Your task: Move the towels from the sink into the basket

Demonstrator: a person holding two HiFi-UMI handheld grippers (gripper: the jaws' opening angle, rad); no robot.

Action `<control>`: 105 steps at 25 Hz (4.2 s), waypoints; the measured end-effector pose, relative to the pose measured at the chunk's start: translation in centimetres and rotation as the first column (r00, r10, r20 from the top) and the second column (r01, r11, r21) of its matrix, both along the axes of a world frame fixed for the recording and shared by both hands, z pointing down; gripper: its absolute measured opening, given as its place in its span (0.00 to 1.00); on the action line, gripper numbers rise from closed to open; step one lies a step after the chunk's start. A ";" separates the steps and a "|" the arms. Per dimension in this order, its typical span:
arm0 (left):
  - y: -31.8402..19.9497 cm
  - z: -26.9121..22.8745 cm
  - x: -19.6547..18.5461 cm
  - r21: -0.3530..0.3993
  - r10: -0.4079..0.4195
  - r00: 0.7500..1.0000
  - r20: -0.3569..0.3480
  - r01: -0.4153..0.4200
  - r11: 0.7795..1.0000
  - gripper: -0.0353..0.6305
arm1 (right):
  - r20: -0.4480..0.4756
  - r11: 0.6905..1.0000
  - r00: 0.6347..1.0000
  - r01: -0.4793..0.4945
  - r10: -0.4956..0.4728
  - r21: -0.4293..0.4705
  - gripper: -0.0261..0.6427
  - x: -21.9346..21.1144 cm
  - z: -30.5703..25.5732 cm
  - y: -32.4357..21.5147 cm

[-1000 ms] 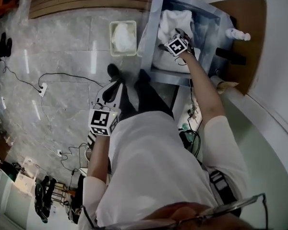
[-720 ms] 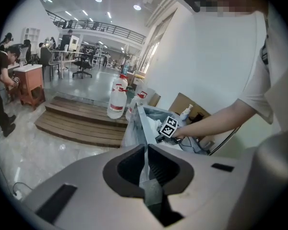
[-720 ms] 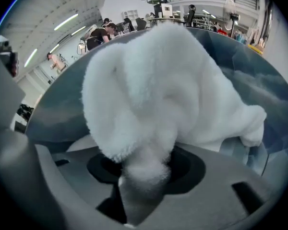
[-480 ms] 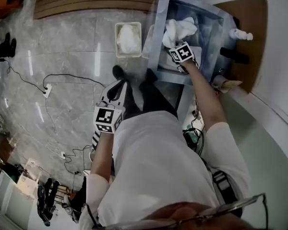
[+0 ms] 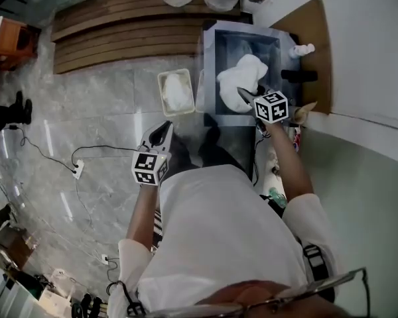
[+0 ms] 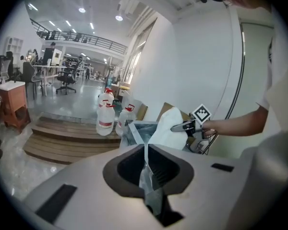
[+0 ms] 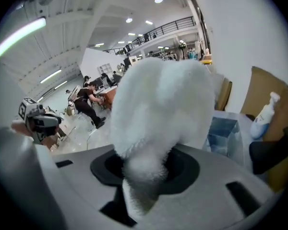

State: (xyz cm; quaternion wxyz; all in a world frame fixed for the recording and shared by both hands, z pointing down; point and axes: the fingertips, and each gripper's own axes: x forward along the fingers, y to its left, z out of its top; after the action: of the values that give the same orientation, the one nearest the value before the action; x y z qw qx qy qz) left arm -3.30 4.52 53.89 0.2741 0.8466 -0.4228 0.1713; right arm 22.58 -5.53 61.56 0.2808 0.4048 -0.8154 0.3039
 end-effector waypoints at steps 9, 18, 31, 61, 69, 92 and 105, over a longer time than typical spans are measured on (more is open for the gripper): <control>-3.6 -6.0 -1.0 0.134 0.046 0.999 -0.009 -0.044 0.990 0.09 | 0.127 0.956 0.991 -0.086 0.052 0.281 0.27 -2.5 -18.3 -0.2; -4.3 -6.7 -6.0 0.149 -0.034 0.999 -0.029 0.038 0.988 0.09 | 0.158 0.925 0.987 -0.024 -0.039 0.379 0.27 -10.3 -25.8 -1.0; -4.5 0.3 -13.3 0.033 -0.156 0.987 -0.026 0.157 0.987 0.09 | 0.147 0.990 0.984 0.084 -0.100 0.112 0.28 -24.1 -8.0 -3.8; -3.3 34.3 -19.2 -0.268 -0.171 0.985 0.035 0.174 0.947 0.09 | -0.369 0.903 0.924 -0.075 -0.096 -0.422 0.56 -27.5 58.3 -4.5; -3.0 31.5 -18.6 -0.246 -0.230 0.972 -0.040 0.214 0.945 0.09 | -0.287 0.937 0.955 -0.026 -0.080 -0.347 0.47 -28.6 51.7 -2.4; -7.9 -1.2 -8.6 0.079 -0.056 0.998 0.003 0.056 0.995 0.09 | 0.031 0.957 0.998 -0.067 0.061 0.283 0.03 -15.5 -7.2 -0.1; -8.0 -13.5 -3.4 0.249 -0.038 0.996 -0.076 0.056 0.967 0.09 | 0.082 0.859 0.986 -0.165 0.143 0.484 0.03 -3.4 -23.3 2.2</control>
State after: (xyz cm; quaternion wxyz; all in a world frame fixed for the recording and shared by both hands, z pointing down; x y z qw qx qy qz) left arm -6.69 -3.45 40.37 0.1834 0.8698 -0.4510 0.0798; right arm 19.18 -3.34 38.30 0.1263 0.5196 -0.8368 0.1179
